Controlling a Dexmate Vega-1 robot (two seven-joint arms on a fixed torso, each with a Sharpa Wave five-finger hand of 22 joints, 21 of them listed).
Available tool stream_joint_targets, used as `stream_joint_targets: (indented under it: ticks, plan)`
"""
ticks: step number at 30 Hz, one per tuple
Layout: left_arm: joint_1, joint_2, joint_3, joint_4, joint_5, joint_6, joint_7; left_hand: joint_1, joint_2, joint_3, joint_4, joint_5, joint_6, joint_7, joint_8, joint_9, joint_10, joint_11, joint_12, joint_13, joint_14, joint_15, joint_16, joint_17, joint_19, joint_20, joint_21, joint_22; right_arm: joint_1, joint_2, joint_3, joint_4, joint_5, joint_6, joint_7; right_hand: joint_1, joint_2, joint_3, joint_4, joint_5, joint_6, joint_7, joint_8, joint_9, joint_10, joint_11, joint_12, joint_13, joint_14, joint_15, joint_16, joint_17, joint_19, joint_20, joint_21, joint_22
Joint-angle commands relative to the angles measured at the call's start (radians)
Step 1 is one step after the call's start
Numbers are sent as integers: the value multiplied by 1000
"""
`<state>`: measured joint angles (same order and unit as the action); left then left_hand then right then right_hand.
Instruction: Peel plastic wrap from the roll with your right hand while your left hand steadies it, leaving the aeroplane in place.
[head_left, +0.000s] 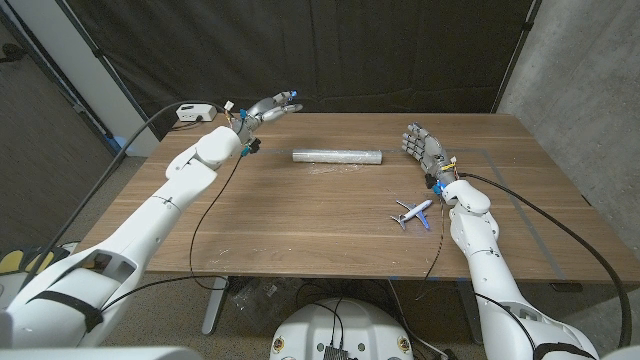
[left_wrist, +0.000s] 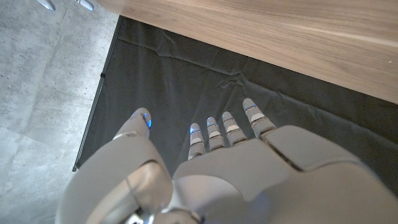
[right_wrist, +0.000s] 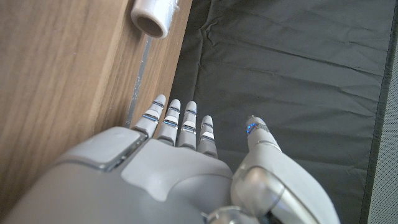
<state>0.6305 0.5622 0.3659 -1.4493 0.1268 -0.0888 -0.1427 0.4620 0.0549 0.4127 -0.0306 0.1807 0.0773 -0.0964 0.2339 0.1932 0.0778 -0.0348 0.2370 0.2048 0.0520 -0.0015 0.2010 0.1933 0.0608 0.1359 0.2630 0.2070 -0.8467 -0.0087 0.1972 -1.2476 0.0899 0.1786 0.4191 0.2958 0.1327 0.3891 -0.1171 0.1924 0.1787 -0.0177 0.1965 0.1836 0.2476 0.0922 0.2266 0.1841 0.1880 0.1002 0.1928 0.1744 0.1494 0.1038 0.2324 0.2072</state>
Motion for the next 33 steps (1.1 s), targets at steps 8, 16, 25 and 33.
stream_joint_targets:
  ticks: [8, 16, 25, 33]
  plan:
    - [-77, 22, 86, -20, 111, 56, -89, 38, -8, 6, -28, -1, 31, 10, 7, 2, 13, -6, -2, -2, 21, 0, 6, 0, 12, 2, 11, 1, -18, 4, 13, -12, 8, 5, 0, -9, -3, 5, 1, 7, 12, 1, 3, 2, 12, -1, 8, 3, 14, -1, 2, 5, 1, 7, 7, 1]
    - [-93, 37, 116, -43, 161, 82, -114, 61, -6, 12, -43, 3, 63, 23, 12, 2, 39, -8, 3, -3, 47, -4, 12, -2, 28, 7, 16, 1, -21, 4, 17, -10, 12, 4, 3, -11, -2, 6, 2, 7, 15, 1, 3, 2, 15, -3, 8, 3, 21, 1, 4, 6, 5, 9, 8, 1]
    - [-105, 50, 144, -69, 222, 106, -126, 110, -9, 23, -74, 7, 111, 27, 19, 1, 70, -14, 6, -4, 76, -11, 13, -5, 49, 1, 23, 0, -17, 0, 19, -2, 15, 5, 10, -14, -2, 7, 4, 7, 22, 1, 4, 2, 20, -1, 9, 3, 37, -1, 8, 6, 11, 9, 11, 2]
    - [-125, 60, 177, -88, 282, 126, -153, 150, -18, 27, -97, 9, 150, 29, 19, 1, 107, -21, 8, -5, 111, -23, 14, -5, 69, -2, 29, -1, -16, -4, 21, 2, 18, 6, 14, -16, -1, 8, 5, 7, 31, 2, 7, 2, 27, -2, 11, 3, 49, 0, 10, 7, 17, 10, 13, 2]
